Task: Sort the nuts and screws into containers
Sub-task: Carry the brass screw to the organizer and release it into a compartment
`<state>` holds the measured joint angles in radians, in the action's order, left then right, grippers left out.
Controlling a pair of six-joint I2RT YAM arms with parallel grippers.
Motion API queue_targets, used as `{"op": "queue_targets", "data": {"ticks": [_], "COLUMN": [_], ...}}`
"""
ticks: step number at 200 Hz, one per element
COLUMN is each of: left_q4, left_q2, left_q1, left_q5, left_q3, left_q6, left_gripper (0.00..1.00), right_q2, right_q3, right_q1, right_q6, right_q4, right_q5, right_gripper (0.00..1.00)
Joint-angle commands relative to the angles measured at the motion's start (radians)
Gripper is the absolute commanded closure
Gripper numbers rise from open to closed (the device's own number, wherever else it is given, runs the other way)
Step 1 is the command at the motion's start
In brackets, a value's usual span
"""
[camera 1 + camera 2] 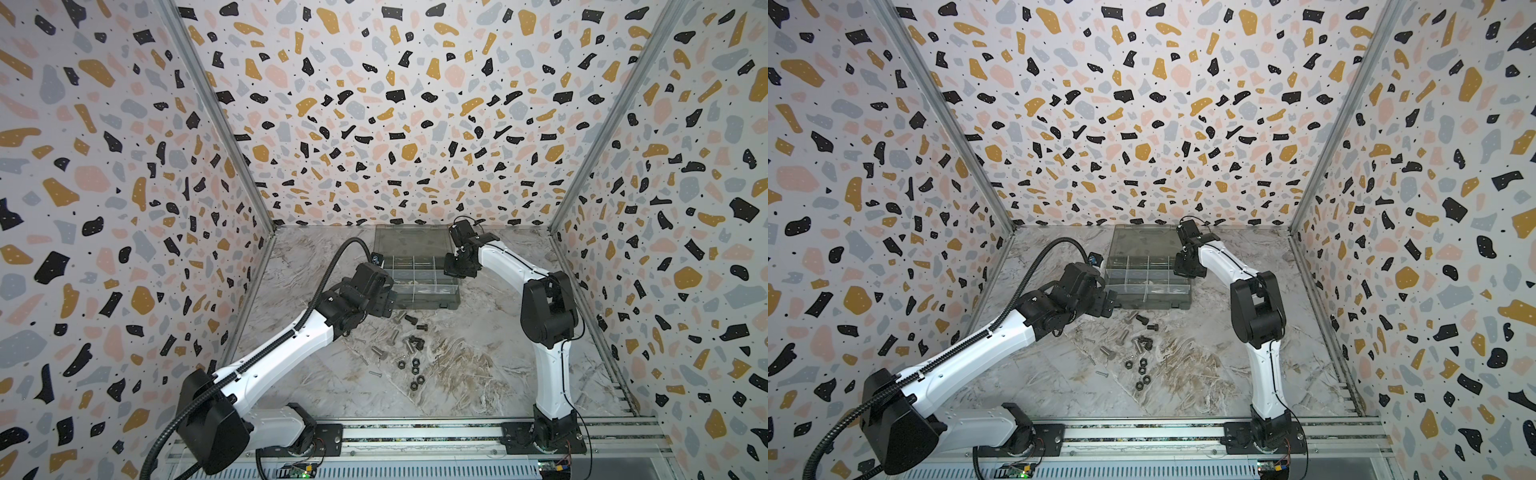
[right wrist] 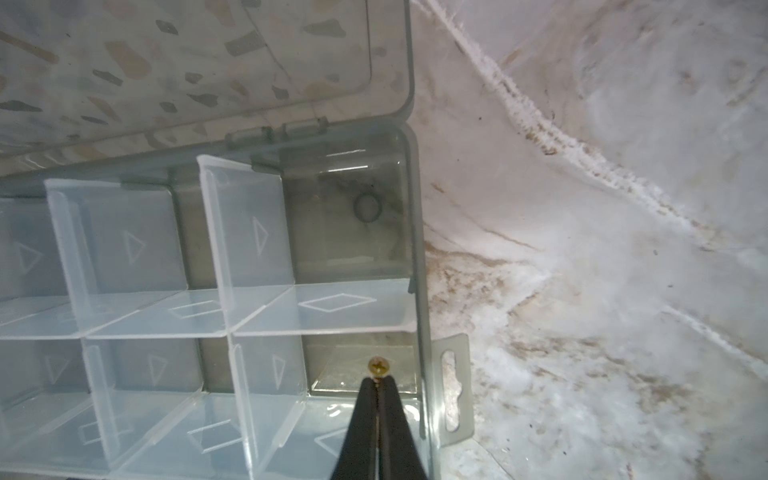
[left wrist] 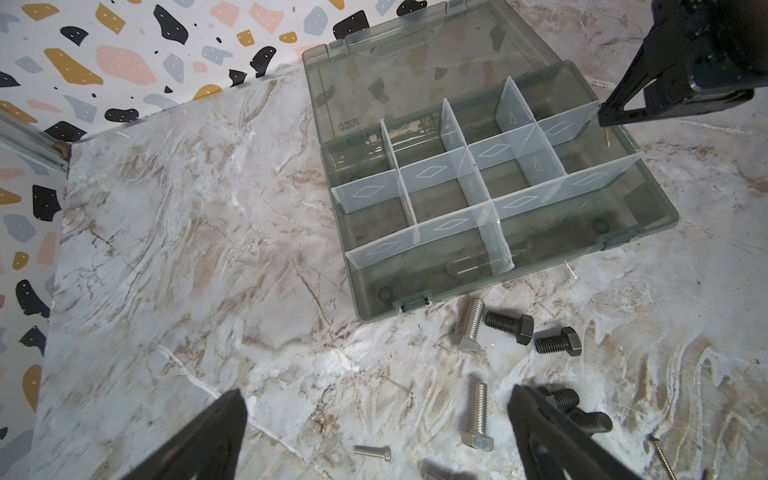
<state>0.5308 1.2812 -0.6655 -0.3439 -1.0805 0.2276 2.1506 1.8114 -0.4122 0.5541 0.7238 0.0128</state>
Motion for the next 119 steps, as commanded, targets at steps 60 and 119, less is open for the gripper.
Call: {"op": "queue_targets", "data": {"ticks": [60,119], "left_q4": [-0.032,-0.032], "left_q2": [0.027,0.01], "left_q1": [0.027,0.032], "left_q5": [0.018,0.021], "left_q3": [-0.029,-0.019], "left_q6": [0.014,0.016], "left_gripper": [0.0,0.0], "right_q2": [0.029,-0.134], "right_q3": [0.088,0.042], "right_q1": [0.001,-0.036], "right_q6": [-0.05,-0.092], "right_q4": [0.009,0.101], "right_q5": [0.044,0.066], "right_gripper": [0.68,0.67]}}
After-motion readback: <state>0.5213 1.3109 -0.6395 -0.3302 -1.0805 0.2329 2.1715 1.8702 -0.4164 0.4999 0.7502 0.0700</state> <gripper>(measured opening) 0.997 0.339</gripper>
